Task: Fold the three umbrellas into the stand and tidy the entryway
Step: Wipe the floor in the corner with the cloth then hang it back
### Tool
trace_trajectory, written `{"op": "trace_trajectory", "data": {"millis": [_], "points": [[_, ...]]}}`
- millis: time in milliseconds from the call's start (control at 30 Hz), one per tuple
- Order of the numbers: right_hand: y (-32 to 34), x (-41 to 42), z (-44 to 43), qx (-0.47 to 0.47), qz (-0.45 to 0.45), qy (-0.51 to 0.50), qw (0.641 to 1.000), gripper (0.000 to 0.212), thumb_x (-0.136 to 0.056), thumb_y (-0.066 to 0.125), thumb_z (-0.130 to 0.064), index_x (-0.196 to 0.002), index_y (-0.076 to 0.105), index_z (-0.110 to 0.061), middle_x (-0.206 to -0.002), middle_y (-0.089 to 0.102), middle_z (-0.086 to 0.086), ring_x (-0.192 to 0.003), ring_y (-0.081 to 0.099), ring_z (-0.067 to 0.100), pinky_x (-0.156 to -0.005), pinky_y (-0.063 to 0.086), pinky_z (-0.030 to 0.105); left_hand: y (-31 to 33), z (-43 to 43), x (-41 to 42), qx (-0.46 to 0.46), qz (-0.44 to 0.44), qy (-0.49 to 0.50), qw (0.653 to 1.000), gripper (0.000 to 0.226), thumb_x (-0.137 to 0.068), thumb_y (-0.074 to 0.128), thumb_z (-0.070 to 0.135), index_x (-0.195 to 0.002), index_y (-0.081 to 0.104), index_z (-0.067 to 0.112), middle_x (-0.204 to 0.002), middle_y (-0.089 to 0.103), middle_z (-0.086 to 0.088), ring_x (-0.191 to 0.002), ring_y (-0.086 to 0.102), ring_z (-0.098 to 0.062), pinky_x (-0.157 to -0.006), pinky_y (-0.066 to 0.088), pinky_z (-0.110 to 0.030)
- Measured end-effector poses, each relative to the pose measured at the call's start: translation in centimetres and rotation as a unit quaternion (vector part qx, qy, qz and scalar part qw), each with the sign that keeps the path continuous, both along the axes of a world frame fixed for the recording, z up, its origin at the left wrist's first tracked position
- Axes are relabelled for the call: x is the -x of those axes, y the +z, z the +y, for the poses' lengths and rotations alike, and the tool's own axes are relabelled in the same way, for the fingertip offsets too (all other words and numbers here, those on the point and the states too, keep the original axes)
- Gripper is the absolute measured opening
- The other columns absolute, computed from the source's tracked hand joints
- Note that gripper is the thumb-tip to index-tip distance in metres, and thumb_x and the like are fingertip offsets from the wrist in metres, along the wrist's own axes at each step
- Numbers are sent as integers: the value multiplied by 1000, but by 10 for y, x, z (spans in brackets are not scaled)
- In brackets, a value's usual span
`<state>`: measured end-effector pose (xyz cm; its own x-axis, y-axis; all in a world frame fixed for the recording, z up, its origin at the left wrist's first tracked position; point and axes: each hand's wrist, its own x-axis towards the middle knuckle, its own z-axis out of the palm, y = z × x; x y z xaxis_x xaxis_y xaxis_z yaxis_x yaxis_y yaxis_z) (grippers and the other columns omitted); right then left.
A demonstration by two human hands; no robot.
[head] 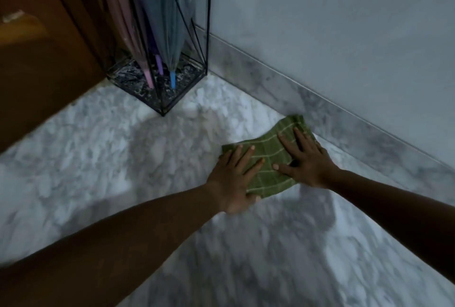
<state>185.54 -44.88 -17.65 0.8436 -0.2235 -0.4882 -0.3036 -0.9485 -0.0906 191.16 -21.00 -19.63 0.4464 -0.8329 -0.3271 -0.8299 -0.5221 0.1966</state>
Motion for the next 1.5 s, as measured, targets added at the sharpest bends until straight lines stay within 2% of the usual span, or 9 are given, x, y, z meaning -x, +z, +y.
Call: {"op": "trace_trajectory", "data": {"millis": [233, 333, 400, 533, 700, 900, 1033, 1133, 1500], "points": [[-10, 85, 13, 22, -11, 84, 996, 98, -66, 4, -100, -150, -21, -57, -166, -26, 3, -155, -16, 25, -122, 8, 50, -23, 25, 73, 38, -3, -48, 998, 85, -94, 34, 69, -160, -1, 29, -166, -18, -14, -152, -17, -38, -121, -10, -50], [-9, 89, 30, 7, -11, 121, 993, 105, -61, 9, -104, -148, -26, -56, -164, -32, 4, -154, -22, 25, -124, 0, 49, -27, 48, 79, 80, -31, -64, 994, 85, -88, 41, 71, -158, 27, 25, -166, 12, -18, -152, 13, -43, -119, 9, -53], [-8, 77, 42, -9, -10, 131, 991, 108, -61, 17, -103, -149, -26, -56, -164, -33, 5, -153, -24, 26, -124, -4, 49, -28, 62, 72, 91, -24, -63, 994, 85, -88, 43, 72, -157, 31, 24, -166, 16, -17, -152, 16, -42, -119, 19, -55], [-9, 30, 73, -5, -3, 131, 991, 112, -66, 32, -99, -152, -21, -52, -164, -31, 7, -154, -21, 29, -124, -4, 53, -21, 91, 38, 49, -30, -31, 998, 88, -88, 33, 76, -160, 19, 26, -168, 6, -14, -153, 10, -40, -121, 18, -56], [-2, -57, 118, -3, 6, 110, 994, 115, -68, 45, -95, -155, -15, -51, -166, -27, 9, -154, -18, 31, -124, -2, 55, -4, 127, -23, -54, -42, 55, 996, 92, -88, 20, 81, -158, -13, 32, -166, -21, -9, -153, -15, -34, -122, -3, -50], [-8, -112, 201, -5, -38, 195, 980, 108, -71, 38, -96, -158, -5, -48, -168, -18, 11, -155, -14, 33, -122, -2, 59, 4, 212, -46, -54, -7, 142, 988, 109, -71, -7, 93, -159, -11, 29, -166, -18, -10, -154, -13, -33, -124, 3, -53], [-30, -74, 266, -62, -126, 239, 961, 97, -76, 9, -94, -159, 4, -44, -169, -8, 11, -156, -7, 35, -121, 1, 62, -7, 281, -24, 31, -84, 127, 988, 83, -95, 27, 73, -159, 22, 20, -167, 11, -13, -154, 12, -34, -121, 19, -52], [-42, -79, 295, -87, -156, 262, 948, 89, -83, 21, -87, -159, 7, -43, -170, -7, 10, -156, -6, 33, -122, -2, 60, -10, 313, -29, 43, -85, 125, 988, 84, -93, 34, 73, -158, 28, 19, -167, 15, -13, -153, 15, -32, -121, 19, -50], [-36, -222, 356, -50, -91, 204, 974, 108, -72, 35, -96, -158, -10, -47, -167, -23, 12, -154, -17, 36, -120, -7, 61, -7, 350, -120, -60, -30, 292, 954, 99, -79, 8, 85, -159, -10, 31, -166, -22, -4, -154, -15, -27, -123, -1, -47]]}}
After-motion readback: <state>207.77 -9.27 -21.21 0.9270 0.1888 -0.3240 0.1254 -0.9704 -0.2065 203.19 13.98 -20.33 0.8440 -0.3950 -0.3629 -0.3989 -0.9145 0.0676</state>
